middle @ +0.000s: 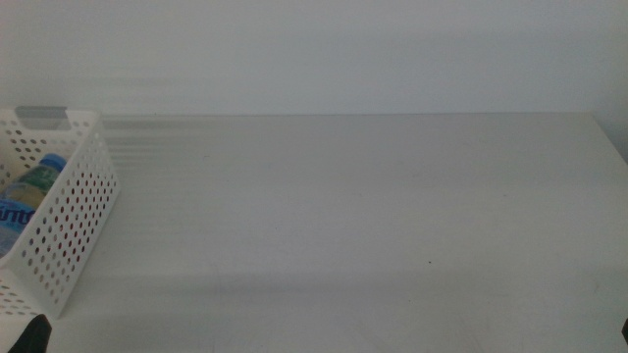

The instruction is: Use arms to grab the bottles and put them into the dustbin to the left of the table.

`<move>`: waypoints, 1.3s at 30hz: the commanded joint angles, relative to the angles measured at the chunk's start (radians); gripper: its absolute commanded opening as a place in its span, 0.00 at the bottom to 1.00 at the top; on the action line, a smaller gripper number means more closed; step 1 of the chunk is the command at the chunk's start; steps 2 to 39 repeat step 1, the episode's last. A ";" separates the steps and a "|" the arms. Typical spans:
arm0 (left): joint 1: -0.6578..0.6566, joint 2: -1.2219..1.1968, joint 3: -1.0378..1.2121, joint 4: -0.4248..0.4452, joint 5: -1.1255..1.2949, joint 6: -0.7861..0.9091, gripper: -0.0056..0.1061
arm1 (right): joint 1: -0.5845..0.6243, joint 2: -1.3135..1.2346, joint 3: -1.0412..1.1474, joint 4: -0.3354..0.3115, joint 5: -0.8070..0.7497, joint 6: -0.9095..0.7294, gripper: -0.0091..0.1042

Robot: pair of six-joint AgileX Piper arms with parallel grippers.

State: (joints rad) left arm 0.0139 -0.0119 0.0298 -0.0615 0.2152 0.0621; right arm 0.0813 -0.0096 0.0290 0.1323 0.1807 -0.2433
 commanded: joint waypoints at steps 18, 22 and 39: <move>0.000 -0.015 0.006 -0.016 -0.072 -0.015 0.86 | -0.006 -0.028 -0.009 -0.009 -0.070 -0.015 0.68; 0.000 -0.015 0.006 -0.016 -0.072 -0.015 0.86 | -0.006 -0.028 -0.009 -0.009 -0.070 -0.015 0.68; 0.000 -0.015 0.006 -0.016 -0.072 -0.015 0.86 | -0.006 -0.028 -0.009 -0.009 -0.070 -0.015 0.68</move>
